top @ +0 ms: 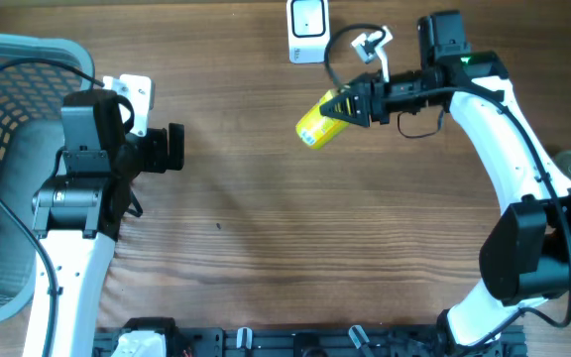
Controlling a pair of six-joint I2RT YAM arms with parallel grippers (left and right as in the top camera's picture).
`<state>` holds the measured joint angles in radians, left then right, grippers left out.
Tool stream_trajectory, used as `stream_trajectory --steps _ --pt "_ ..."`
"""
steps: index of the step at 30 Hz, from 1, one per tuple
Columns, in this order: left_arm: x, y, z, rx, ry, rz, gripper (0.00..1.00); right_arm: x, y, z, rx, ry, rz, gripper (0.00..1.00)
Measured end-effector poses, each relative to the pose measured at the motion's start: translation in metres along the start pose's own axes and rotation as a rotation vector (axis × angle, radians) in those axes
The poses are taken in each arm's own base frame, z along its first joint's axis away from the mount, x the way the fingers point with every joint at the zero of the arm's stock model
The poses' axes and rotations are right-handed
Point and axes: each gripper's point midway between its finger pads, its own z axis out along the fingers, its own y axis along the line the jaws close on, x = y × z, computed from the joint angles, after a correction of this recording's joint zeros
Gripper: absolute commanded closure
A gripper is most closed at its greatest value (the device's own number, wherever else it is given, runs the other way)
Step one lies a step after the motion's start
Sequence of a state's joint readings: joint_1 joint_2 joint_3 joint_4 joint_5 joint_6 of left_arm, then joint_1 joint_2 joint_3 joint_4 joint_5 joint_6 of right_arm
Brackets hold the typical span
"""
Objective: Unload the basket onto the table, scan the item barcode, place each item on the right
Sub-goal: 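Lift the yellow tube and carry it up toward the scanner, then hold the yellow tube in front of the scanner window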
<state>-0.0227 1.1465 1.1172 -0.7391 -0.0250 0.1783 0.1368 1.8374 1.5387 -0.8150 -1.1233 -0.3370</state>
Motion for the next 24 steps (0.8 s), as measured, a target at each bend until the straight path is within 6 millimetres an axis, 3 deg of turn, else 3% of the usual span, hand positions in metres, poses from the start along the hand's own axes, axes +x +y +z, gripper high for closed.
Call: stream_trajectory --steps 2,4,7,11,15,17,19,22,24 --pt "-0.001 -0.002 0.000 0.013 -0.003 0.000 0.00 -0.020 -0.037 0.001 0.207 -0.025 -0.131 0.79" --pt "-0.001 -0.003 0.001 0.017 -0.005 0.000 0.00 -0.055 -0.057 0.001 0.359 -0.112 -0.266 0.79" --pt "-0.001 -0.004 0.001 0.023 -0.004 -0.011 0.00 -0.099 -0.077 -0.012 0.581 -0.238 -0.344 0.75" --pt "-0.001 -0.004 0.001 0.024 -0.003 -0.016 0.00 -0.127 -0.089 -0.024 0.777 -0.325 -0.393 0.75" --pt "-0.001 -0.004 0.001 0.024 -0.002 -0.019 0.00 -0.131 -0.116 -0.009 0.871 -0.338 -0.442 0.74" --pt "-0.001 -0.004 0.001 0.024 -0.002 -0.019 0.00 -0.121 -0.140 0.003 0.907 -0.305 -0.452 0.73" --pt "-0.001 -0.004 0.001 0.024 -0.002 -0.019 0.00 -0.118 -0.153 0.006 0.944 -0.291 -0.475 0.74" --pt "0.002 -0.004 0.001 0.025 0.009 -0.021 0.00 -0.137 -0.148 -0.004 0.998 -0.342 -0.569 0.72" --pt "0.005 -0.005 0.001 0.026 0.020 -0.023 0.00 -0.139 -0.148 -0.006 1.014 -0.334 -0.605 0.71"
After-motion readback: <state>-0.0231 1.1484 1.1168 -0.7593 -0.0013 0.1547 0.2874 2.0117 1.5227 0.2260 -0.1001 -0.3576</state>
